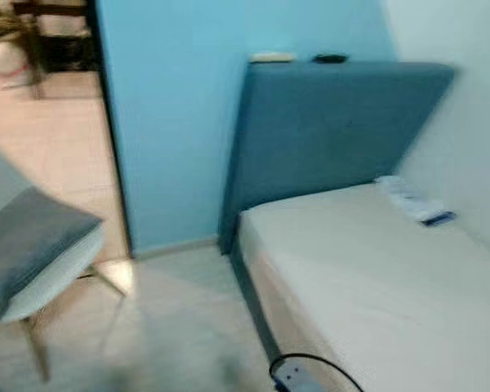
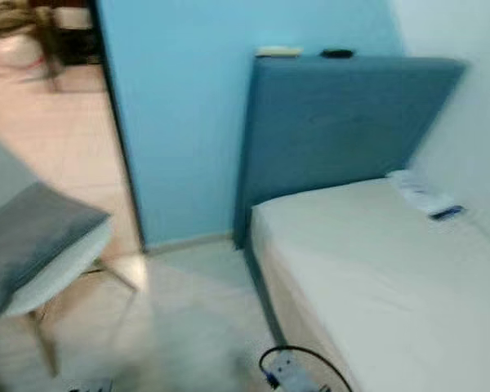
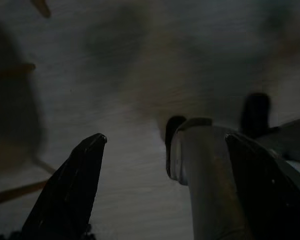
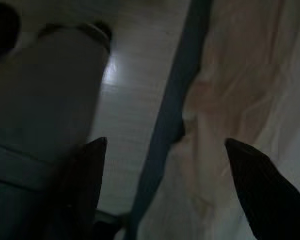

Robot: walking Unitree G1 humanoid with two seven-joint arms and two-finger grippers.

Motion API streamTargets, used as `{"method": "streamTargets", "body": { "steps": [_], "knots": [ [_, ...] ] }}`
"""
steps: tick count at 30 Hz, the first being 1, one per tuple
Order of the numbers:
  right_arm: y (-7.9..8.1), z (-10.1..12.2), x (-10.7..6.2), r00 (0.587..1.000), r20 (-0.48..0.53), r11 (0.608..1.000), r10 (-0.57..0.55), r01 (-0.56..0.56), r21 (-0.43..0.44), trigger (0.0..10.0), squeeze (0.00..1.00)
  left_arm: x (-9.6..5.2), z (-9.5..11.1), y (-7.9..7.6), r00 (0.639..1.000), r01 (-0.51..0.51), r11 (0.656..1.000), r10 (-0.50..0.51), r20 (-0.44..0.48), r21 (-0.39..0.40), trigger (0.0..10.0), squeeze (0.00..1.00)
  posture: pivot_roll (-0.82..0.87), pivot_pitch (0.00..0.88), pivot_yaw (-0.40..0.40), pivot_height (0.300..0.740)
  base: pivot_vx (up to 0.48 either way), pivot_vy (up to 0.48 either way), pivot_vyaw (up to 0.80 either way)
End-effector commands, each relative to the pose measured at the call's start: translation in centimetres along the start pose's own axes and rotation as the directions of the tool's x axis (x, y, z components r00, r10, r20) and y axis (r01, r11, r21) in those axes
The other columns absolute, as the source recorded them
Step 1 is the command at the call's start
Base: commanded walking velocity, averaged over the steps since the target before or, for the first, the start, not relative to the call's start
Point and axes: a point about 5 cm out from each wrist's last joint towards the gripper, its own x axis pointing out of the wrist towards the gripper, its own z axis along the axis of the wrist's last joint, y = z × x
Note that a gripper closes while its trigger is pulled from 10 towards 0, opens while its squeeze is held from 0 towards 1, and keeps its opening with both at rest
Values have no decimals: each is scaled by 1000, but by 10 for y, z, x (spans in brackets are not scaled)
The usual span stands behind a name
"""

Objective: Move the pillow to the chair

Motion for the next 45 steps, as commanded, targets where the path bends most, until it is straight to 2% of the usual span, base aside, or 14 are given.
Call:
{"method": "streamTargets", "body": {
  "steps": [1, 16, 29, 37, 42, 45],
  "knots": [
    [3, -1, 0, 1000, -19, 999, 18, -18, -29, 10000, 0, -5, -18, -17, 995, 63, 998, -61, -76, 15, 10000, 0, 176, 50, -124, 730, 0, 0, -756],
    [2, -7, 0, 998, -51, 991, 23, -29, -129, 10000, 0, -4, -16, -22, 996, 63, 998, -62, -65, 22, 10000, 0, 171, 58, -127, 730, 0, 0, -756],
    [-8, -13, -1, 997, -79, 975, -18, 0, -223, 10000, 0, -5, -19, -24, 995, 80, 996, -78, -70, 31, 10000, 0, 165, 49, -134, 730, 0, 0, -749],
    [-7, -18, -1, 996, -89, 975, -14, -6, -223, 10000, 0, -5, -18, -24, 995, 81, 996, -79, -66, 35, 10000, 0, 162, 53, -131, 730, 0, 0, -744],
    [-9, -17, -2, 996, -89, 974, -13, -7, -225, 10000, 0, -5, -15, -24, 995, 85, 996, -86, -46, -14, 10000, 0, 161, 54, -131, 730, 0, 0, -744],
    [-11, -16, -2, 996, -89, 974, -15, -6, -227, 10000, 0, -4, -12, -24, 994, 105, 992, -107, -28, -73, 10000, 0, 159, 52, -132, 730, 0, 0, -744]
  ]
}}
